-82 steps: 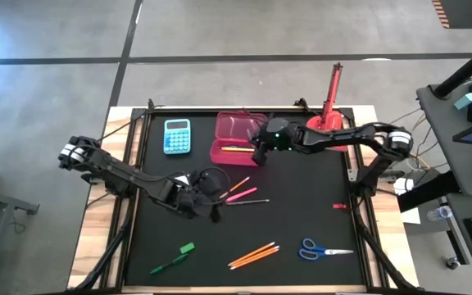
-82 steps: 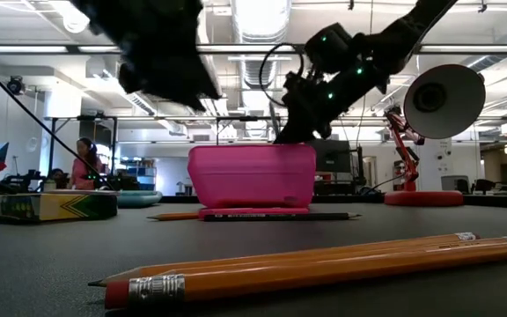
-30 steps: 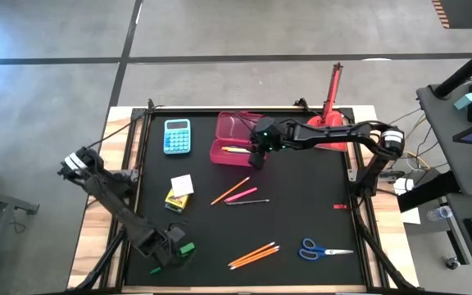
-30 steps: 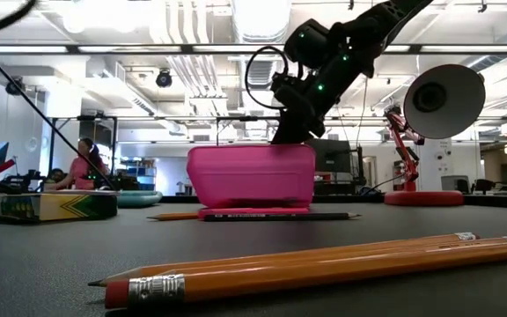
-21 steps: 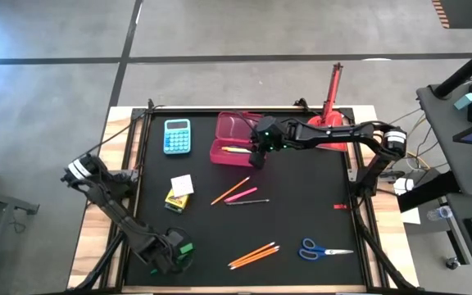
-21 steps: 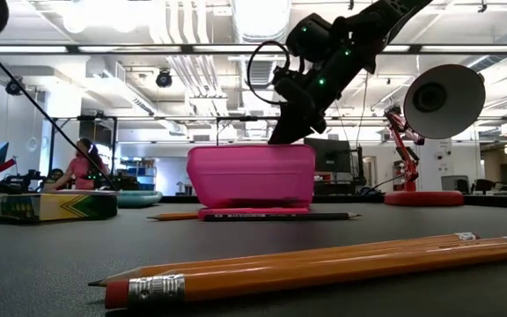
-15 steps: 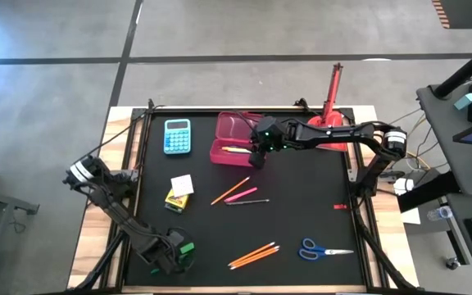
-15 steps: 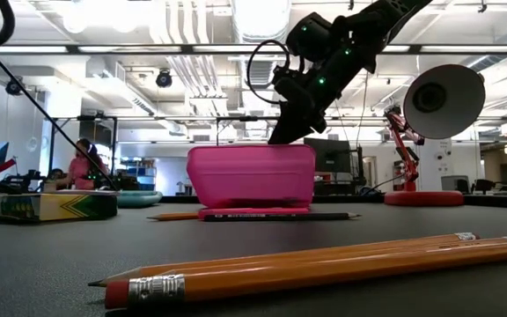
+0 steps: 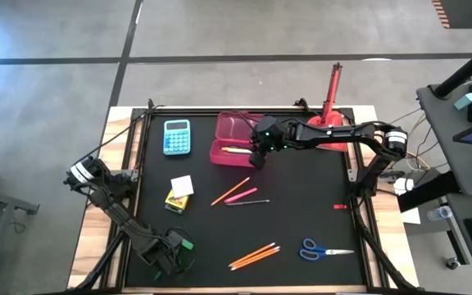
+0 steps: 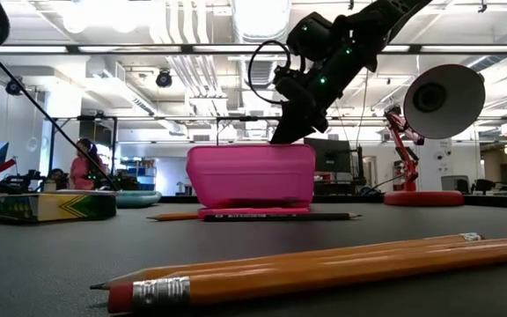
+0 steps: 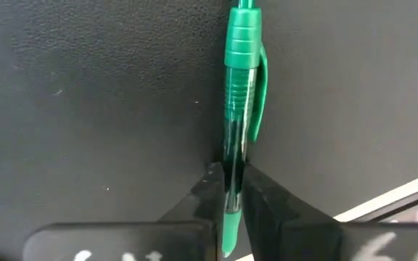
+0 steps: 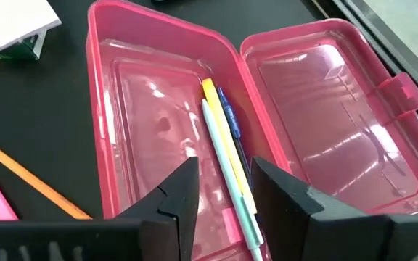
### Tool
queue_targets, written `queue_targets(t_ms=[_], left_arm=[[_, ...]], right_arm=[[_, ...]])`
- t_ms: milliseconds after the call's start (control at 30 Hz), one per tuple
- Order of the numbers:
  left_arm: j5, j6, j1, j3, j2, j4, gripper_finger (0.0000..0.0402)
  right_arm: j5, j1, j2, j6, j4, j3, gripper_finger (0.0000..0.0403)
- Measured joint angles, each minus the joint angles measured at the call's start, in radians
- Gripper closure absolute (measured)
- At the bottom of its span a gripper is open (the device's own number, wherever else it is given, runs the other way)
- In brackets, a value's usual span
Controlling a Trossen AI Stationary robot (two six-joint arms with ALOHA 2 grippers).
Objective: Pack school essentials
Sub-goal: Put the green pen into the pink supply box
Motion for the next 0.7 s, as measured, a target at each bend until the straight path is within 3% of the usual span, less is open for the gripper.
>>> queue_targets(t_ms=[200, 367, 500, 700], left_arm=[[-0.120, 0.003, 0.000, 0.000, -0.089, 0.003, 0.0388], [-0.365, 0.043, 0.003, 0.000, -0.156, -0.004, 0.0389], [-0.607, 0.144, 0.025, 0.000, -0.176, -0.009, 0.0389], [-0.883, 0.397, 0.107, 0.000, -0.177, 0.006, 0.0390]], right_arm=[[0.000, 0.000, -0.062, -0.017, -0.040, 0.000, 0.0294], [-0.032, 0.002, -0.144, -0.027, -0.044, -0.002, 0.0291], [-0.187, 0.003, -0.189, -0.034, -0.038, -0.020, 0.0296], [-0.487, 0.021, -0.226, -0.043, -0.030, -0.050, 0.0289]])
